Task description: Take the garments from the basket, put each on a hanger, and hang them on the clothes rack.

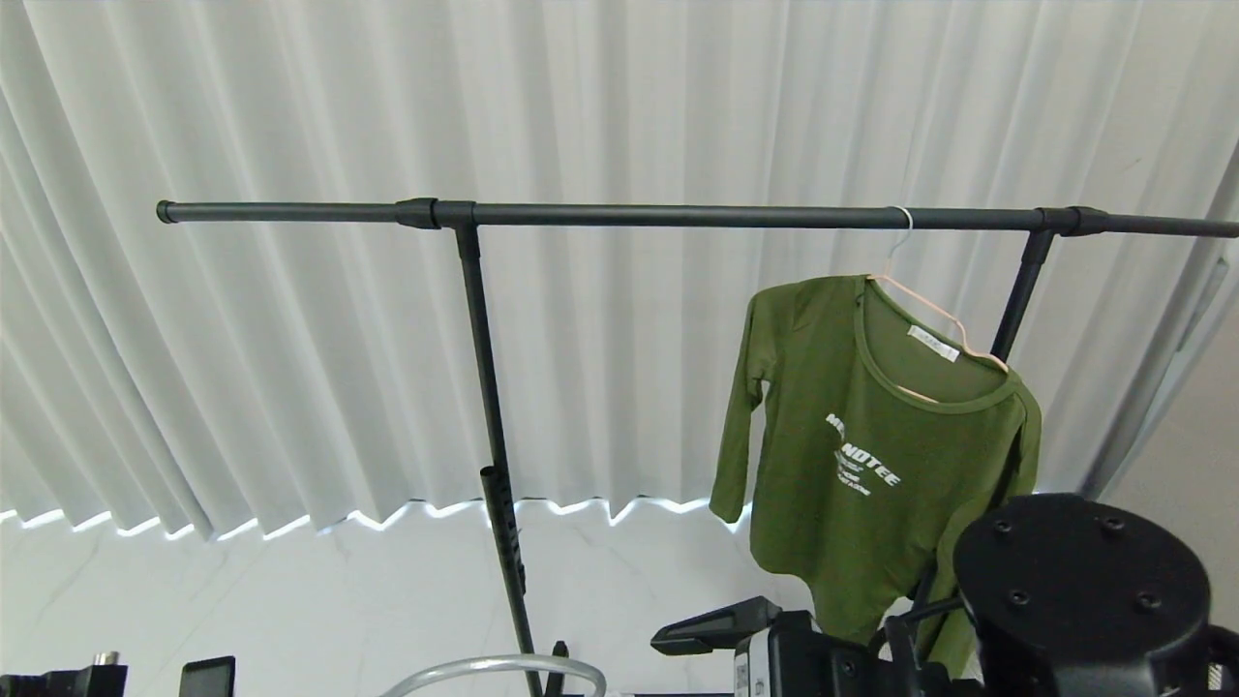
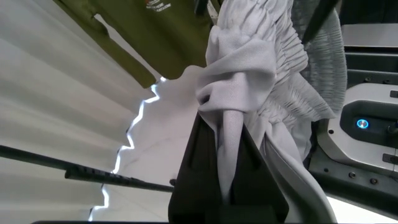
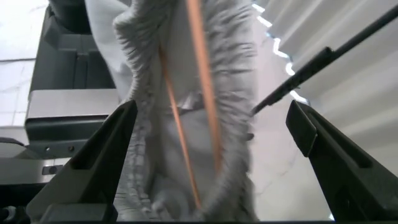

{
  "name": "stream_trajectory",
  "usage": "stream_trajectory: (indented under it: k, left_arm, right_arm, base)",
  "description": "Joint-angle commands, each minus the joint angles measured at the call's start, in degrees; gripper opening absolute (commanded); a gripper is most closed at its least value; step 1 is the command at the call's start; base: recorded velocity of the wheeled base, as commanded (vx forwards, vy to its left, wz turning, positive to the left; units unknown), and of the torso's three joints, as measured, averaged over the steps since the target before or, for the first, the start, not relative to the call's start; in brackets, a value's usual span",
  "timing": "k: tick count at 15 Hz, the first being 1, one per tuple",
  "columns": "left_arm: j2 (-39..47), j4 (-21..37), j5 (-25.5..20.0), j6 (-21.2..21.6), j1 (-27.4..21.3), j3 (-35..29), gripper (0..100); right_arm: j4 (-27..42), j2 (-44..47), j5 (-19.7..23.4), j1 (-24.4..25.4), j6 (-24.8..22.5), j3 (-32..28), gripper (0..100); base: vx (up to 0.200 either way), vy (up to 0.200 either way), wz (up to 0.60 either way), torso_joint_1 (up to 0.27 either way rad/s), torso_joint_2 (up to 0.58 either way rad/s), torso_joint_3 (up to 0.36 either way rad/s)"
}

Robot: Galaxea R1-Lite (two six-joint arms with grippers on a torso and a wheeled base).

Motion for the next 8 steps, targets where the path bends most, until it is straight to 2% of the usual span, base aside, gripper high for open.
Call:
stream_trajectory:
  k: [1, 4, 5, 8]
  left_arm:
    - [0.0, -0.1, 0.0, 0.0, 0.0, -0.2, 0]
    - [-0.1, -0.1, 0.0, 0.0, -0.1, -0.3, 0]
    - [-0.4, -0.1, 0.0, 0.0, -0.1, -0.3, 0]
    - [-0.5, -0.1, 0.0, 0.0, -0.1, -0.3, 0]
  right_arm:
    - [0.0, 1.6, 0.1, 0.3, 0.0, -0.2, 100]
    - [0.0, 1.6, 0.0, 0.3, 0.2, 0.1, 100]
    - [0.0, 1.9, -0.2, 0.2, 0.2, 0.2, 0]
    - [-0.4, 2.9, -0.6, -1.3, 0.3, 0.1, 0]
  base:
    - [0.0, 0.0, 0.0, 0.0, 0.0, 0.0]
    - [0.0, 0.0, 0.0, 0.0, 0.0, 0.0]
    - [0.0, 0.0, 0.0, 0.0, 0.0, 0.0]
    - [0.0, 0.0, 0.0, 0.0, 0.0, 0.0]
